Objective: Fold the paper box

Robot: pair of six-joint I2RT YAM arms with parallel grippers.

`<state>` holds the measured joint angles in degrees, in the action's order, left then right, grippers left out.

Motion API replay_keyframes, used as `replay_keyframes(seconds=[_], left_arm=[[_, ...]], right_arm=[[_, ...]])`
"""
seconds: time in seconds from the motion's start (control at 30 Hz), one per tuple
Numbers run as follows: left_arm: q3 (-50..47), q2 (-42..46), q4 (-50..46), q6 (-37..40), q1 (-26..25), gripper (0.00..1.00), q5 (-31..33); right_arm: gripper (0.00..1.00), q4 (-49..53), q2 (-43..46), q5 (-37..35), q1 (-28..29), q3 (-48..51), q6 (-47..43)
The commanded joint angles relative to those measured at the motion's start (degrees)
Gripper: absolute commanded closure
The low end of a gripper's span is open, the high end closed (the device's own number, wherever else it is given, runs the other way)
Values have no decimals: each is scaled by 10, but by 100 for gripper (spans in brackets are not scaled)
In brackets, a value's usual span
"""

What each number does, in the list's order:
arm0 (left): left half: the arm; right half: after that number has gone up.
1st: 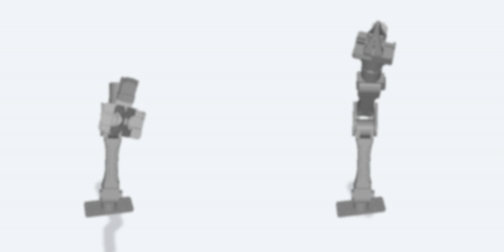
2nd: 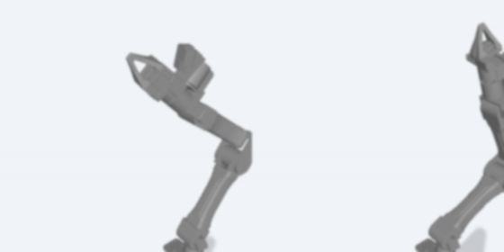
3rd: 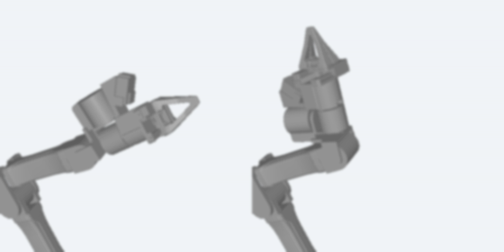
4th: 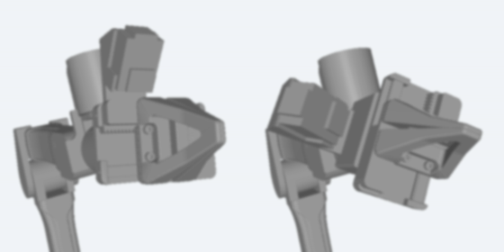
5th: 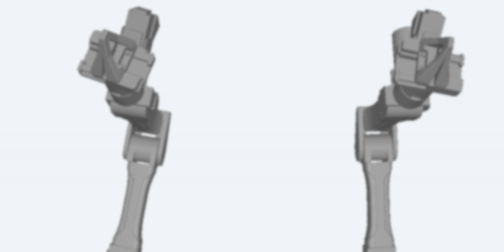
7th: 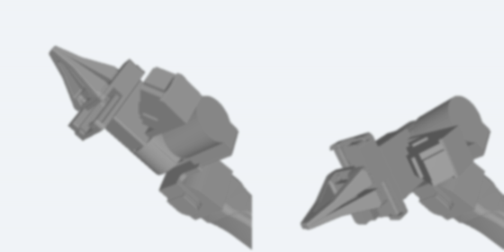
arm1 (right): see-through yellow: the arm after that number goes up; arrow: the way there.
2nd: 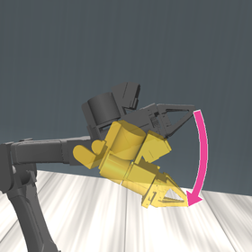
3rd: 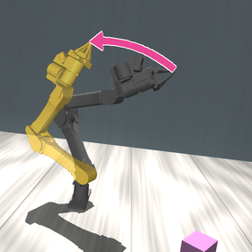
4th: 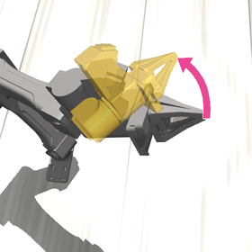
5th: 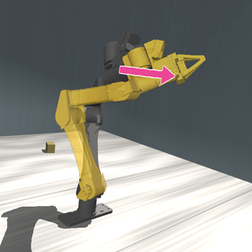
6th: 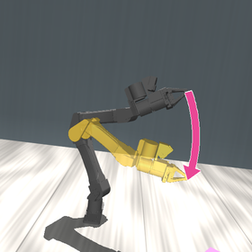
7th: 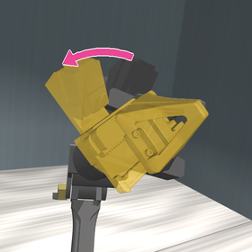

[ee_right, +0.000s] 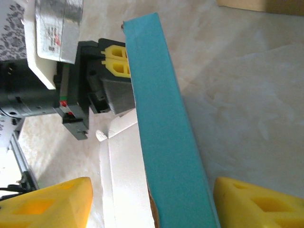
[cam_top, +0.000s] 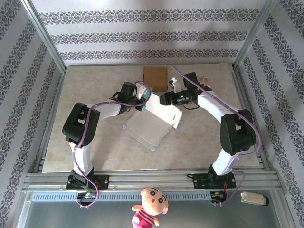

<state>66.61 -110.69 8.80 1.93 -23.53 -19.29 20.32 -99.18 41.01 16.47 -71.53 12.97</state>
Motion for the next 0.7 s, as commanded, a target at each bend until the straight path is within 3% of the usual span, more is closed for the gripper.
replay_keyframes(seconds=[0.0, 0.23, 0.4, 0.57, 0.67], left_arm=[[-33, -4, 70, 31, 0, 98, -13], [-90, 16, 183, 56, 0, 100, -43], [-102, 17, 221, 55, 0, 100, -60], [-101, 13, 227, 54, 0, 100, -65], [-100, 11, 224, 53, 0, 99, -65]], right_arm=[[31, -24, 6, 20, -15, -16, 51], [20, -25, 19, 41, -31, -17, 81], [29, -19, 6, 25, -48, -4, 86], [29, -15, -17, 40, -38, 2, 72], [34, -17, -32, 39, -33, 3, 70]])
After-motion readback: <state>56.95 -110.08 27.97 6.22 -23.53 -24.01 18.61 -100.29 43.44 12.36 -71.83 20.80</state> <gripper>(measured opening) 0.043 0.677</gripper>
